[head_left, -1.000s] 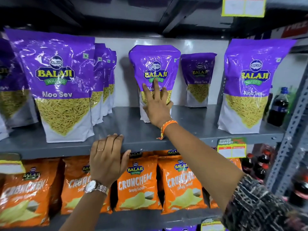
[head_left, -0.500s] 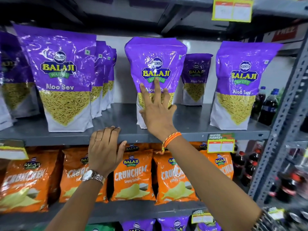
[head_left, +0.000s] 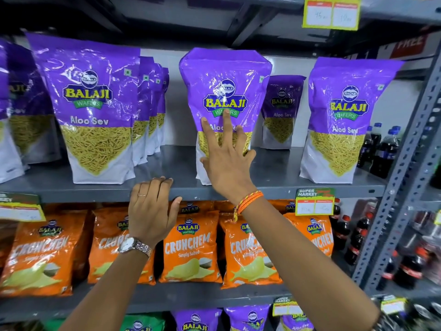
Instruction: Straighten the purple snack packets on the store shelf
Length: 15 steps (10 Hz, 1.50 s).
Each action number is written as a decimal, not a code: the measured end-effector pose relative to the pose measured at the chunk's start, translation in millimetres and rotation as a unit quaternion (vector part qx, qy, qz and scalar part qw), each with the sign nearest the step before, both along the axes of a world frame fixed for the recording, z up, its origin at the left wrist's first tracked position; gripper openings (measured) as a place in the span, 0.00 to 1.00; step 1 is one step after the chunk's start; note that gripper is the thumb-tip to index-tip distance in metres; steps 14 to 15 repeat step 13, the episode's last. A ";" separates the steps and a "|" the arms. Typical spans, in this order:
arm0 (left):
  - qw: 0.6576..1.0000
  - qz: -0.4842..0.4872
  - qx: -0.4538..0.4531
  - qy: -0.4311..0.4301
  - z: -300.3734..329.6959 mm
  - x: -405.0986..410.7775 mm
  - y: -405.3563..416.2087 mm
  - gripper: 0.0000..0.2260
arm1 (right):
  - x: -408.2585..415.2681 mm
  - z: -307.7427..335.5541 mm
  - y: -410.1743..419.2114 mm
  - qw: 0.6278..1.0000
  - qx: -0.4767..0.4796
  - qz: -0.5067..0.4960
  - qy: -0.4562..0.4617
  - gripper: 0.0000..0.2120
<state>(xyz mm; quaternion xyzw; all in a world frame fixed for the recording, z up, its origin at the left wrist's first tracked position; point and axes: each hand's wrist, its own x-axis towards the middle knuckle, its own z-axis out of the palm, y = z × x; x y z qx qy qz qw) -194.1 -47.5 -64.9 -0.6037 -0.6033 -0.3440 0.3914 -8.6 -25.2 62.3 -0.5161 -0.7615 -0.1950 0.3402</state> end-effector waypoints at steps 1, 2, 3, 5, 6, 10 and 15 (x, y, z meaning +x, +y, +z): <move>1.000 0.003 -0.003 0.000 0.6 0.5 -0.3 0.23 | 0.0 0.0 -1.9 1.000 -0.001 0.000 0.000 0.41; 1.000 0.001 0.001 0.000 0.4 0.3 -0.7 0.23 | 0.5 0.0 -2.1 1.000 0.005 -0.003 -0.002 0.41; 1.000 0.003 -0.001 0.000 0.7 0.7 -1.3 0.23 | 0.1 -0.1 -1.3 1.000 0.006 -0.007 -0.004 0.41; 1.000 0.004 -0.010 -0.007 2.4 3.0 -3.7 0.23 | -0.5 -1.7 1.0 1.000 0.013 -0.011 -0.006 0.40; 1.000 0.004 -0.015 -0.007 2.3 3.1 -4.1 0.23 | -2.6 -3.7 2.7 1.000 0.019 -0.020 -0.007 0.39; 1.000 0.000 -0.004 -0.009 1.3 3.8 -4.1 0.22 | -3.2 -11.5 13.1 0.999 0.035 -0.029 0.003 0.39; 0.993 -0.033 0.010 -0.109 12.2 16.8 -11.8 0.19 | 35.4 10.8 -20.0 0.992 -0.016 0.103 0.067 0.38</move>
